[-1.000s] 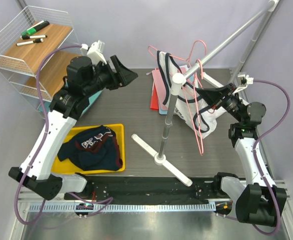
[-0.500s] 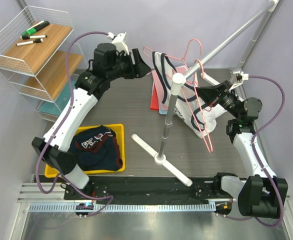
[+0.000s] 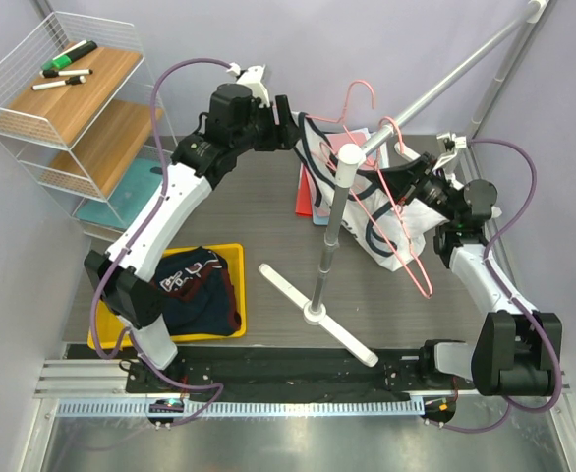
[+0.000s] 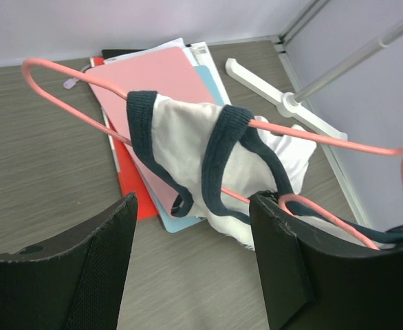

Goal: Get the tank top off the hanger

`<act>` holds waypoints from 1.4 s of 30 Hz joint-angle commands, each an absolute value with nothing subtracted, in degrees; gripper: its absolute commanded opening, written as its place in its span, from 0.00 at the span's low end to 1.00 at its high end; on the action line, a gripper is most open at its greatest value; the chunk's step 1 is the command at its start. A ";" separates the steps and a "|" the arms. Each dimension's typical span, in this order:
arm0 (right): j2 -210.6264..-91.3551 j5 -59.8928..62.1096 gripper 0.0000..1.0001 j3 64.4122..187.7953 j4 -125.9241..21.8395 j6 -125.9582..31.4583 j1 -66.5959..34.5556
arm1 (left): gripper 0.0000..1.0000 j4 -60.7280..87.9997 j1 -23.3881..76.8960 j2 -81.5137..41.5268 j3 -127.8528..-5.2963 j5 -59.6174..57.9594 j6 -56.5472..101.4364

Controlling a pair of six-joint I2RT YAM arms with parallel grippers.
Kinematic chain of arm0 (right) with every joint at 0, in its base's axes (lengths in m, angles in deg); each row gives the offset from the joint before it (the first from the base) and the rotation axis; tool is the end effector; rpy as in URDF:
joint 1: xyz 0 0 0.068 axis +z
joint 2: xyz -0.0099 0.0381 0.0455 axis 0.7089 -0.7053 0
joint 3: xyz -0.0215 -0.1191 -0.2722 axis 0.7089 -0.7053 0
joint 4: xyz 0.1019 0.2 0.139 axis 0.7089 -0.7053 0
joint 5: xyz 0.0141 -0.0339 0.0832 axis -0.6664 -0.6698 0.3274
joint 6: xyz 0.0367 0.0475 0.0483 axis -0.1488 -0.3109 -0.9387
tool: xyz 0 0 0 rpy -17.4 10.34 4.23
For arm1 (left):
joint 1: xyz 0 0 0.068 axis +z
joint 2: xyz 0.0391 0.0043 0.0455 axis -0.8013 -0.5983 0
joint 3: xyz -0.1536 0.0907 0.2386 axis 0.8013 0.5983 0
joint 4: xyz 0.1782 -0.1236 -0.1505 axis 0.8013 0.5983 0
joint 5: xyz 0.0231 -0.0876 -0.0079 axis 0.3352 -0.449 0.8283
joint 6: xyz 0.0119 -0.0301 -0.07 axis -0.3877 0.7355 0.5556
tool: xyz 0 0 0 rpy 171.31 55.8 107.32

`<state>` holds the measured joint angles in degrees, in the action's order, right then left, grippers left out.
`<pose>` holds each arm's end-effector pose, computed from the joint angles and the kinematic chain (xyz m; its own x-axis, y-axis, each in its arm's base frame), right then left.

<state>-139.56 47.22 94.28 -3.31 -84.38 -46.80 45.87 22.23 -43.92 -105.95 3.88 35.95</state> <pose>0.2741 0.0450 0.3741 -0.2327 0.4172 -0.8785 -0.7879 0.4487 0.4218 0.3656 -0.2246 0.4677 -0.4783 -0.2061 -0.8537 0.3999 0.8143 -0.4207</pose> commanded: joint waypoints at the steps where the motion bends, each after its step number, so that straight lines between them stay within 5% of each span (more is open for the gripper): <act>1: -141.18 47.87 0.01 97.32 6.03 -85.87 -45.76 | 0.66 43.69 22.23 -44.95 -108.22 9.36 34.33; 18: -143.21 49.19 0.01 97.23 11.57 -89.04 -45.15 | 0.73 43.16 22.14 -48.74 -110.51 10.07 36.88; 24: -141.98 49.45 0.01 96.79 11.05 -88.95 -45.15 | 0.60 43.34 22.14 -49.00 -111.21 10.42 36.97; 33: -139.09 50.25 0.01 95.65 7.18 -85.63 -45.15 | 0.26 45.97 22.14 -48.39 -112.00 12.17 34.77; 37: -137.94 51.30 0.01 94.68 4.89 -83.16 -45.15 | 0.00 48.60 22.23 -48.04 -112.97 14.63 33.19; 42: -136.10 52.09 0.01 93.63 -0.55 -77.89 -45.15 | 0.00 51.15 22.58 -46.81 -113.41 17.88 31.96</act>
<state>-139.25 51.16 93.65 0.58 -83.59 -45.57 49.13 22.14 -49.10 -110.96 13.08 34.15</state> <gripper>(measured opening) 0.124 0.010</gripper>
